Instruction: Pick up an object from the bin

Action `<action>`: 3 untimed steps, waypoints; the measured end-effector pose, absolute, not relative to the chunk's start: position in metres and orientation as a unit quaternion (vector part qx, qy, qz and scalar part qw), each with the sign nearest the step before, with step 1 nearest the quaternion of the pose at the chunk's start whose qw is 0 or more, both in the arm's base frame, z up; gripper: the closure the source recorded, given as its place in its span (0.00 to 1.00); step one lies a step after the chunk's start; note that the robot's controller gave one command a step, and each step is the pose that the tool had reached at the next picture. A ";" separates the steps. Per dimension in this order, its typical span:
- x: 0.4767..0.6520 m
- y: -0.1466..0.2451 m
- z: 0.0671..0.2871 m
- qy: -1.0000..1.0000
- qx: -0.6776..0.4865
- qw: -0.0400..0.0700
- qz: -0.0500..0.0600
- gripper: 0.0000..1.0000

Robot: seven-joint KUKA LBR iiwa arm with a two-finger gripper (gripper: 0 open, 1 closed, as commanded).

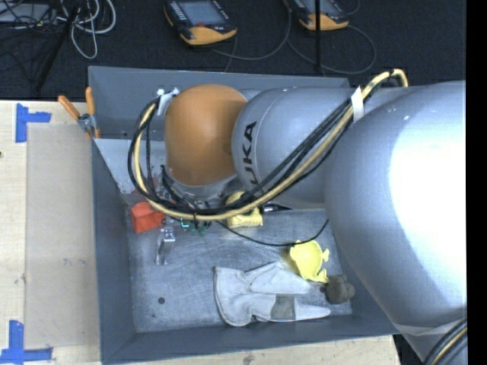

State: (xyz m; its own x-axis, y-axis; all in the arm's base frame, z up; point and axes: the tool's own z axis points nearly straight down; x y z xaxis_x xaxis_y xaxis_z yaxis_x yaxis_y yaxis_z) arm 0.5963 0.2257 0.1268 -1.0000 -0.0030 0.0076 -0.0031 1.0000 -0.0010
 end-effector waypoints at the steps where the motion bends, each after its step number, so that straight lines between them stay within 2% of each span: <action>1: 0.598 0.225 0.131 -1.000 0.000 0.001 0.000 0.00; 2: 0.621 0.224 0.074 -0.998 0.070 -0.004 -0.002 1.00; 3: 0.621 0.224 0.074 -0.998 0.069 -0.004 -0.002 1.00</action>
Offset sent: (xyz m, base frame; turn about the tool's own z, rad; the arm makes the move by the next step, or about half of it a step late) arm 0.0214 -0.0030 -0.0568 -0.1388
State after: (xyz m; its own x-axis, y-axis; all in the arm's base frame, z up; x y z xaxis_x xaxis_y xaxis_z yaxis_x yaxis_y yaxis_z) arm 0.6206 0.2236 0.0738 -0.9904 -0.1381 -0.0080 -0.1381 0.9904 0.0035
